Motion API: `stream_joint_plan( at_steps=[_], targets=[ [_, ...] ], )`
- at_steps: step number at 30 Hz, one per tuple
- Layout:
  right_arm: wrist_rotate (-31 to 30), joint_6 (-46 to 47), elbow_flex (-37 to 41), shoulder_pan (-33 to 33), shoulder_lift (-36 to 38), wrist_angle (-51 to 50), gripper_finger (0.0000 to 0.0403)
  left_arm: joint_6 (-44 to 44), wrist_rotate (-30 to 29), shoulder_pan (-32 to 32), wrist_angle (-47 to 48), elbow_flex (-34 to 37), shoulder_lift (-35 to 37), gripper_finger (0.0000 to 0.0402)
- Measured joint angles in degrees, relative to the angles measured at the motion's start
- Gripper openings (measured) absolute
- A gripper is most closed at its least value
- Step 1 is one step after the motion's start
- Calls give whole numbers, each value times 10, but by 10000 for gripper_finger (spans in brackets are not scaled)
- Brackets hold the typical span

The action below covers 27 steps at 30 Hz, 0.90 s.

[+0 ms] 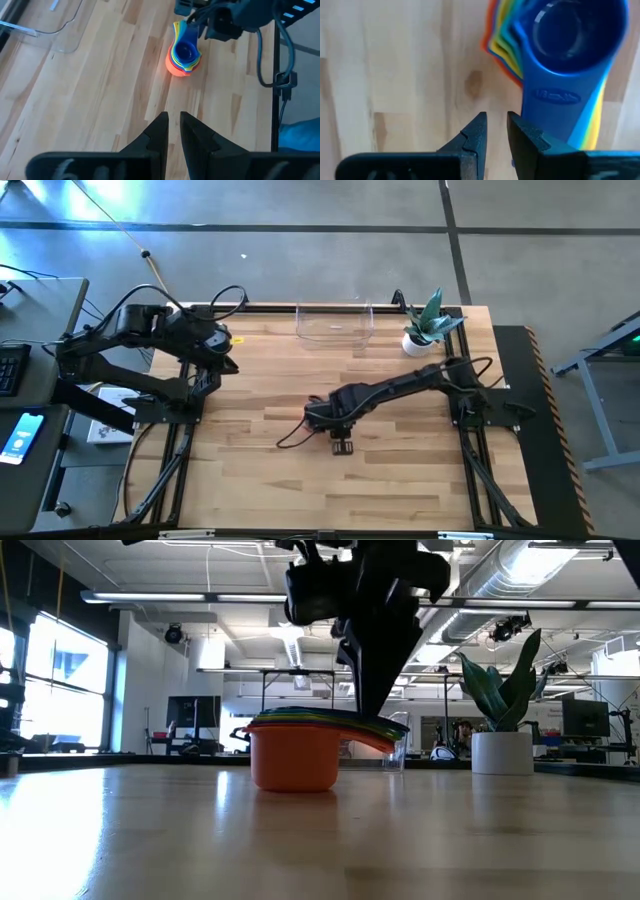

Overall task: Nest measuring cups in basket
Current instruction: Stack the blue measuring cup on top of the blue measuring cup, then put the colored measuring cups on top of the transparent bin

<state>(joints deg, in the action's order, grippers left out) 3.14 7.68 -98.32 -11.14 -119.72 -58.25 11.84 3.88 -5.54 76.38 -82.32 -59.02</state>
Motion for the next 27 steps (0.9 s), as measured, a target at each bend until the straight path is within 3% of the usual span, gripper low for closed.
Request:
stream_joint_plan(
  at_steps=[16, 20, 27],
  targets=[
    [14, 31, -33, 6, 0, -42, 67, 15, -1, 5, 0, 0, 11, 39],
    [-9, 60, -72, 2, 0, -56, 67, 36, -10, 42, -5, 0, 29, 39],
    [-22, 123, -125, 2, 0, -56, 67, 94, -74, 130, -79, 31, 87, 39]
  ],
)
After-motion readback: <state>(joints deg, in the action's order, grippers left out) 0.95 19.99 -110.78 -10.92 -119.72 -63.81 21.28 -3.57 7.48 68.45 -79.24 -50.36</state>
